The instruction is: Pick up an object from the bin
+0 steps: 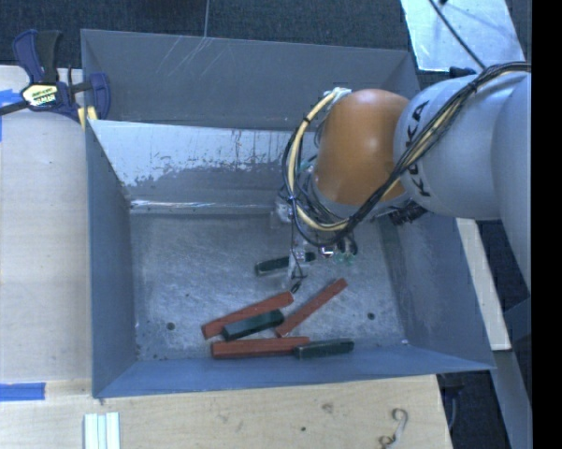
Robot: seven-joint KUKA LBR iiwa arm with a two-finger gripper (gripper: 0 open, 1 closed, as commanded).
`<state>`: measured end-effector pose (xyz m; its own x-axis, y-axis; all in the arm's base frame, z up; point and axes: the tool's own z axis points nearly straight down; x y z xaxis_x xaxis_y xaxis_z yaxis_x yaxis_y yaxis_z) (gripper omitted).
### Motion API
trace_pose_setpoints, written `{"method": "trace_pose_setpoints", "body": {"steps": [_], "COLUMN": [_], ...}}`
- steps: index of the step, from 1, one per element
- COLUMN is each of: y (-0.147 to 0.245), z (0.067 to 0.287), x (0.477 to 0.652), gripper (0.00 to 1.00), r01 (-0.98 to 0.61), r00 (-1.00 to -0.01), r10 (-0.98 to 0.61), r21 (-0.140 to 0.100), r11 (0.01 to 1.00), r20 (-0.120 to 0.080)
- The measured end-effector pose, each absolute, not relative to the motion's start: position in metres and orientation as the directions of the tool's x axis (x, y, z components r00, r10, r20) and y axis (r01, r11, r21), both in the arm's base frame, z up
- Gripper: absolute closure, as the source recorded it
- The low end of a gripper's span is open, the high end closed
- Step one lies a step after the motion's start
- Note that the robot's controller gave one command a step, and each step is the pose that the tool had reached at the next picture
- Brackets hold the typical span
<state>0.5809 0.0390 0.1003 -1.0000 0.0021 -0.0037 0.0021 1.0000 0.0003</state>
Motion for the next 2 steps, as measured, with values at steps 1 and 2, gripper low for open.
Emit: {"method": "trace_pose_setpoints", "body": {"steps": [1, 2], "y": [0.0415, 0.0412], "z": [0.0697, 0.0715], "x": [0.5775, 0.5787], "gripper": [0.00, 0.00], "r01": [-0.036, -0.033], "r00": [-0.999, -0.999], "r10": [-0.036, -0.033], "r21": [0.001, 0.001], "r11": [0.999, 0.999], "r20": [0.001, -0.003]}}
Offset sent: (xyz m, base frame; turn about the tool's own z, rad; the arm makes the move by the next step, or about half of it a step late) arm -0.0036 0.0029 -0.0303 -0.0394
